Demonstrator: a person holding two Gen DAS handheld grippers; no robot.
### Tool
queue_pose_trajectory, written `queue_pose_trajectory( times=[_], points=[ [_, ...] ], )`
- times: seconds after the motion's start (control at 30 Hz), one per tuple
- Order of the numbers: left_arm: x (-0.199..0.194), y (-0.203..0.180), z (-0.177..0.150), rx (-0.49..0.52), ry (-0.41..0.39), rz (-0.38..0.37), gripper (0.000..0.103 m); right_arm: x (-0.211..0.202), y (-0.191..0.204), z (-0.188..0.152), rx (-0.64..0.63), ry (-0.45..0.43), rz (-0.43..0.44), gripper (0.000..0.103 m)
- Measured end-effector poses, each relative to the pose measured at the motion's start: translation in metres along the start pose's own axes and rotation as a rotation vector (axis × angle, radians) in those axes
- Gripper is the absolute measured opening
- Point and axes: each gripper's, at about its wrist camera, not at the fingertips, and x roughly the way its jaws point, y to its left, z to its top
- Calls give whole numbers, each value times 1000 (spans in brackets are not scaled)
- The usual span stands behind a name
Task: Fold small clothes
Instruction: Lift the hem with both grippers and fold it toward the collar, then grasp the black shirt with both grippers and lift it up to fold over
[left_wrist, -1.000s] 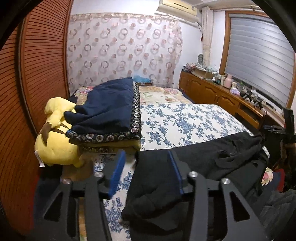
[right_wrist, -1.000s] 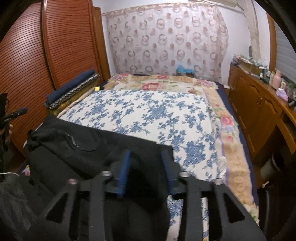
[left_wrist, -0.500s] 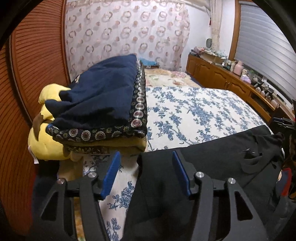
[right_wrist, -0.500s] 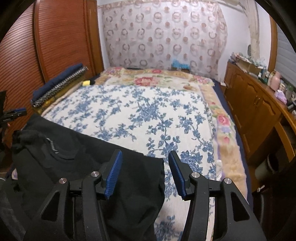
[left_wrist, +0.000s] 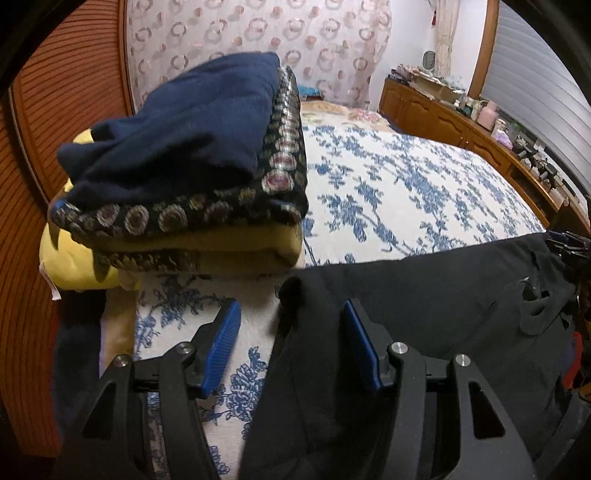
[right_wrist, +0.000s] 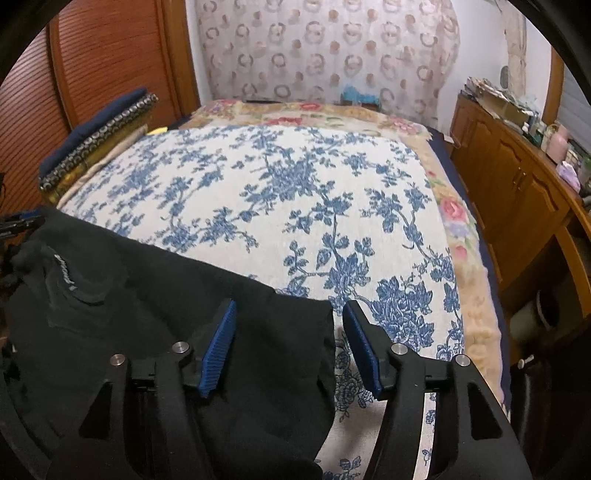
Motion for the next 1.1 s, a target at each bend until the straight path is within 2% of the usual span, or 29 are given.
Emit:
queue_pose_trajectory(
  times=[0.37,0.63,0.7,0.73,0.77,0.8,0.83,0.87,0.93,1.03,1.1],
  points=[
    [2,-2,-1,1,2,8,57,9,-1,-3,1,25,1,70],
    [5,-7,0,23,1,14,57,10,2,-5,-21,40,17,70],
    [5,-9,1,33,-1,9,54,10,2,-4,-27,42,22,70],
    [4,-10,1,38,-2,-2,47,10,2,-4,-31,45,25,69],
    [4,-11,1,41,-4,-13,37,10,3,-4,-37,46,33,62],
    [3,-11,1,44,-7,-25,31,9,4,-4,-42,46,44,57],
    [3,-13,0,48,-7,-27,27,8,6,-4,-48,48,62,45],
    [3,-15,0,55,-8,-30,15,7,8,-4,-53,51,86,28],
    [-1,-17,-1,51,-15,-54,7,6,14,-4,-60,59,146,14],
    [-23,-21,1,34,-89,-100,6,-3,22,-6,-72,30,171,10],
    [-55,-25,6,21,-178,-147,6,-24,28,-4,-65,-34,193,9]
  ],
)
